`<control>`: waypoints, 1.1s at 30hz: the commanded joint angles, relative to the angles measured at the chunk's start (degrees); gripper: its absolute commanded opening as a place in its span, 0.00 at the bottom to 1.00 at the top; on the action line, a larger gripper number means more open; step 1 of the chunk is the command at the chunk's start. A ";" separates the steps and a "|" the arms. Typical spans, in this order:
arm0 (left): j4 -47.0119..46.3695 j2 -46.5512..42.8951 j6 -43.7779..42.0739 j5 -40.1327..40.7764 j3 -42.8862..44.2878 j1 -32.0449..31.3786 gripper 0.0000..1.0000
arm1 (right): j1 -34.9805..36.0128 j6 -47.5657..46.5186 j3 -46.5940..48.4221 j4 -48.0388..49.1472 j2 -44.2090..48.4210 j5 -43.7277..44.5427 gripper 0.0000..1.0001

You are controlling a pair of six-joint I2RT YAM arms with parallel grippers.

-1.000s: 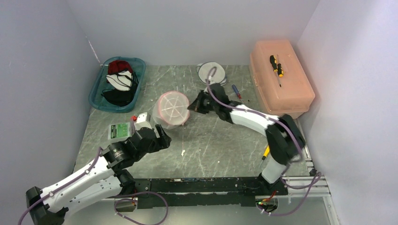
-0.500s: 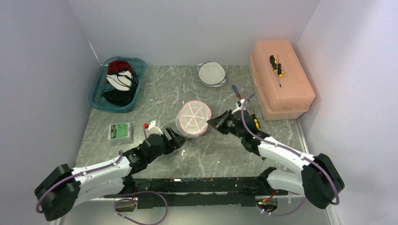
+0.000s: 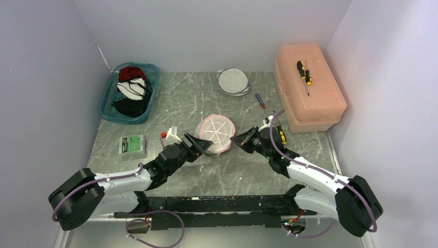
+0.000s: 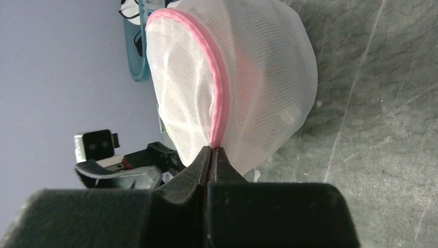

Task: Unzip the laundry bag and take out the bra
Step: Move the laundry bag to the center of the board, then unzip the laundry bag at the center of the board.

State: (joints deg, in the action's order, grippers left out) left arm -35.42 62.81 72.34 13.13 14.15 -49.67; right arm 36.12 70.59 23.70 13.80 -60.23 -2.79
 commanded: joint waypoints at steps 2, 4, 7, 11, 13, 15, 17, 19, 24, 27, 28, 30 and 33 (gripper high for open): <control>-4.89 2.96 3.59 -1.44 0.92 0.52 0.82 | -0.58 1.03 -0.86 3.44 2.25 0.92 0.00; -5.93 4.13 3.86 -2.32 0.82 0.90 0.81 | -0.68 0.90 -0.70 3.38 1.94 0.29 0.00; -10.37 6.12 3.77 -3.32 0.09 1.84 0.78 | -0.83 0.50 -0.62 3.63 1.99 -0.77 0.00; -14.88 8.40 2.40 -5.18 0.66 3.11 0.69 | -0.87 0.71 -1.58 4.50 2.24 -1.89 0.00; -16.14 9.83 2.01 -6.54 1.48 3.24 0.65 | -0.84 1.12 -1.99 4.86 2.07 -2.32 0.00; -18.55 11.81 2.08 -7.22 1.41 3.35 0.59 | -0.85 1.14 -2.08 4.96 2.05 -2.61 0.00; -21.74 13.26 2.39 -7.36 0.75 3.36 0.54 | -0.81 1.04 -2.00 4.68 2.11 -2.62 0.00; -23.19 14.21 2.61 -7.47 0.33 3.40 0.50 | -0.83 1.05 -2.06 4.53 2.28 -2.58 0.00; -25.36 14.95 2.21 -8.25 0.13 3.36 0.30 | -0.85 0.45 -2.27 4.24 2.69 -2.75 0.00; -24.14 13.62 1.41 -8.84 0.54 3.35 0.19 | -0.87 -3.26 -1.31 2.09 3.73 -3.41 0.00; -22.96 12.94 1.15 -9.00 0.80 3.35 0.15 | -0.85 -5.37 -0.45 -0.34 4.45 -3.42 0.07; -20.00 10.94 0.74 -9.29 1.60 3.44 0.05 | -0.82 -10.21 0.99 -3.71 6.70 -3.45 0.31; -12.81 7.67 0.53 -9.56 3.70 3.48 0.03 | -0.78 -18.63 3.91 -10.33 11.17 -2.03 0.63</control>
State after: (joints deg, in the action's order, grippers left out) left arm -55.20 74.63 74.32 5.10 14.35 -46.22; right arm 35.07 63.88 22.02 9.04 -54.76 -5.13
